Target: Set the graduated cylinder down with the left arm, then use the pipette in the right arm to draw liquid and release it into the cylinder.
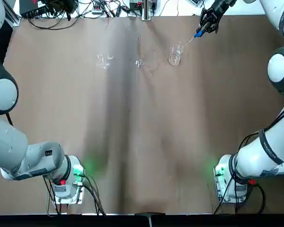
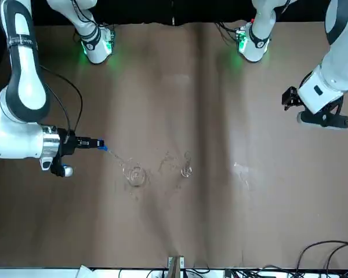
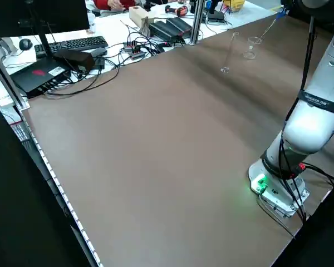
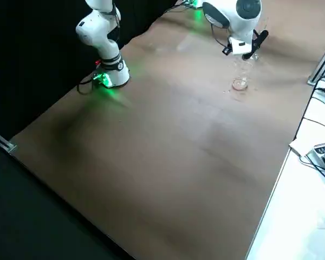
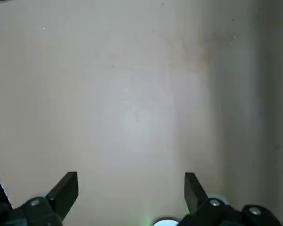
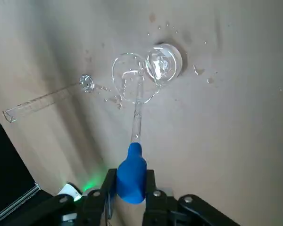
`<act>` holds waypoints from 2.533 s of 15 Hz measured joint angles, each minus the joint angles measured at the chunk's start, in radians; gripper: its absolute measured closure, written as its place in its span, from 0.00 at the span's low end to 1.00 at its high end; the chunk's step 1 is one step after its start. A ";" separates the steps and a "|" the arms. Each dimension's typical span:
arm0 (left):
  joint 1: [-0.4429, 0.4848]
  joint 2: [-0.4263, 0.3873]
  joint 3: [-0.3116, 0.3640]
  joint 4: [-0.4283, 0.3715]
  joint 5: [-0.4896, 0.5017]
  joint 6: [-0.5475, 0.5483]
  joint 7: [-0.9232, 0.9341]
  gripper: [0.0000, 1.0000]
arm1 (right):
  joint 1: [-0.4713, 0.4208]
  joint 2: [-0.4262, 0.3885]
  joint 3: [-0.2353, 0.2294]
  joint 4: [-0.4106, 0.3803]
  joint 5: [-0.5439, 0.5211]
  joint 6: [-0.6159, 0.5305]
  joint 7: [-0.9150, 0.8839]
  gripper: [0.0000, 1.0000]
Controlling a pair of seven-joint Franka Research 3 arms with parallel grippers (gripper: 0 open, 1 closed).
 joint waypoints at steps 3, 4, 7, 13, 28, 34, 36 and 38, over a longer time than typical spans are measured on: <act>0.004 -0.005 0.000 0.001 0.000 0.000 0.021 0.00 | -0.005 -0.009 0.000 0.000 0.000 -0.001 0.001 0.72; 0.004 -0.005 0.000 0.002 0.000 0.000 0.021 0.00 | -0.008 -0.012 0.000 0.000 0.000 -0.004 0.001 0.72; 0.003 -0.005 -0.002 0.002 0.000 0.000 0.021 0.00 | -0.017 -0.021 0.000 0.000 0.000 -0.026 0.001 0.72; 0.010 -0.005 -0.002 0.002 -0.001 0.000 0.019 0.00 | -0.026 -0.028 0.000 0.001 0.000 -0.029 0.001 0.72; -0.287 -0.124 0.337 -0.007 -0.082 -0.084 -0.073 0.00 | -0.025 -0.064 0.011 0.020 0.002 -0.086 0.038 0.72; -0.308 -0.210 0.356 -0.110 -0.115 -0.076 -0.096 0.00 | -0.024 -0.071 0.014 0.021 0.064 -0.087 0.048 0.72; -0.308 -0.226 0.357 -0.133 -0.133 -0.072 -0.097 0.00 | -0.021 -0.076 0.016 0.021 0.068 -0.087 0.058 0.72; -0.308 -0.229 0.357 -0.146 -0.139 -0.067 -0.097 0.00 | -0.006 -0.079 0.020 0.023 0.080 -0.088 0.074 0.73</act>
